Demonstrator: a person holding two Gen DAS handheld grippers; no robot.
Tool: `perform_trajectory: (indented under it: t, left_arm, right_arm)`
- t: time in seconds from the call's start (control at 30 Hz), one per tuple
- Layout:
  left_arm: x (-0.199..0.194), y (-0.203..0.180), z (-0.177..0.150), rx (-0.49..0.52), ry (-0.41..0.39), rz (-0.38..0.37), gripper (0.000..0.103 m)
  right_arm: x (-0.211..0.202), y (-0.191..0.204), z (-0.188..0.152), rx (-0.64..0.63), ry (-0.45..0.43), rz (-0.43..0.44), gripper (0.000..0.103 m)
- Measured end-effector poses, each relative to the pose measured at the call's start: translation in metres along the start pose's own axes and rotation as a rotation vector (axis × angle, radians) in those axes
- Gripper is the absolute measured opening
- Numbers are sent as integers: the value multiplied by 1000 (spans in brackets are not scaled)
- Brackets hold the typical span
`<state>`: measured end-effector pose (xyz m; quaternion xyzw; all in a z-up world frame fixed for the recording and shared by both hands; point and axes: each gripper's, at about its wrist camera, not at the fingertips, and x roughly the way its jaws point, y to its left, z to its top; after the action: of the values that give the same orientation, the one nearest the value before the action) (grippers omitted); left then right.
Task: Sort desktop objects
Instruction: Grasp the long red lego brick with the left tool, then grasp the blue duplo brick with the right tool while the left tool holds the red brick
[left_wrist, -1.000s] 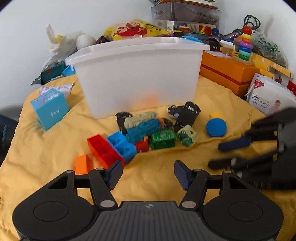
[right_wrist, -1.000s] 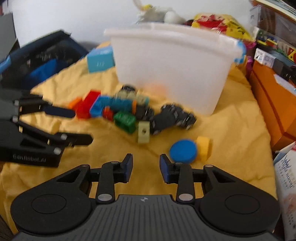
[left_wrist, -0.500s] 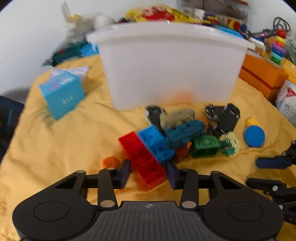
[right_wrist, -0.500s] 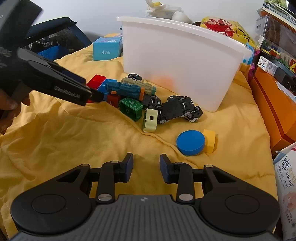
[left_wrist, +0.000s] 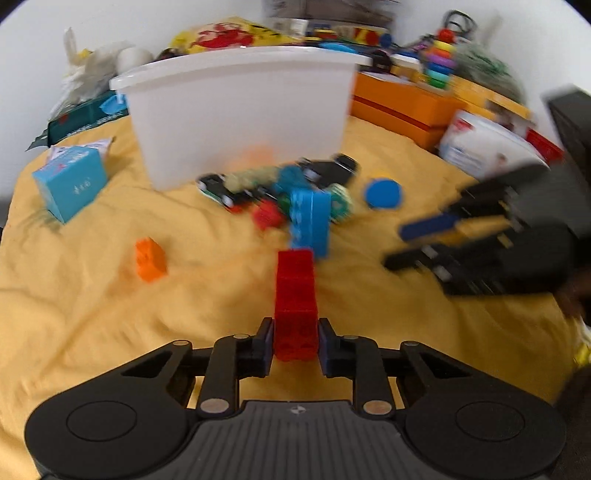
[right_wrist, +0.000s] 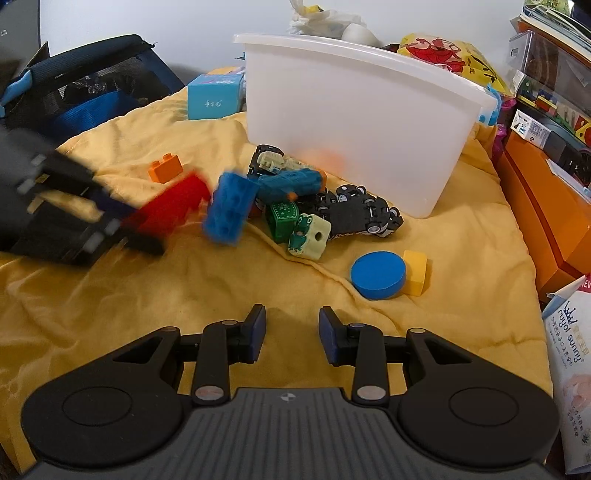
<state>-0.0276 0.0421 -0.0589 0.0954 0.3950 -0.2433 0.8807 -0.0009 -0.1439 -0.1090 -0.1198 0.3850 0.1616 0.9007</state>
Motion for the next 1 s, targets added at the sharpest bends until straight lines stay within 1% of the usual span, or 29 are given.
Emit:
perform_trajectory:
  t: [0.1,0.23,0.33,0.43,0.47,0.53,0.6,0.7,0.8,0.83,0.87,0.93,1.0]
  left_arm:
    - [-9,-8,-11,-14,-13,22,30]
    - [-14,-6,-16,-27,-18,59,31]
    - [-18,2,-20,-67,-22,85,35]
    - [-22,8,-24,-90,-23,111,38]
    - [-24,9,-25,-92,-23,121,41]
    - [-27,11,-25,-90,-29,136,42]
    - [-30,11,-25,-83,-40,137,42]
    - [-32,5,-23,-41,-54,138,45]
    - [-28,-3,-19,-8,-52,132,45]
    - [-29,-5,-16,4,-56,128,45]
    - [-30,-8,-15,18,-63,129,45]
    - [-32,-12,-10,47,-83,137,45]
    - [-31,-16,-4,81,-95,138,47]
  right_arm:
    - [-1,2,1,-7,7,-1,36]
    - [-3,5,7,-33,-3,9,36]
    - [-9,12,20,-44,-43,27,37]
    - [-14,25,40,-67,-107,90,38]
    - [-12,30,47,-77,-112,95,38]
    - [-5,40,61,-94,-108,74,38]
    - [1,45,67,-85,-91,74,38]
    - [2,45,63,-72,-88,89,38]
    - [7,41,62,-74,-72,91,38]
    - [10,42,64,-91,-67,93,35]
    - [12,43,65,-107,-44,84,17]
    - [11,43,62,-117,-16,79,17]
    - [3,34,54,-84,-10,82,16]
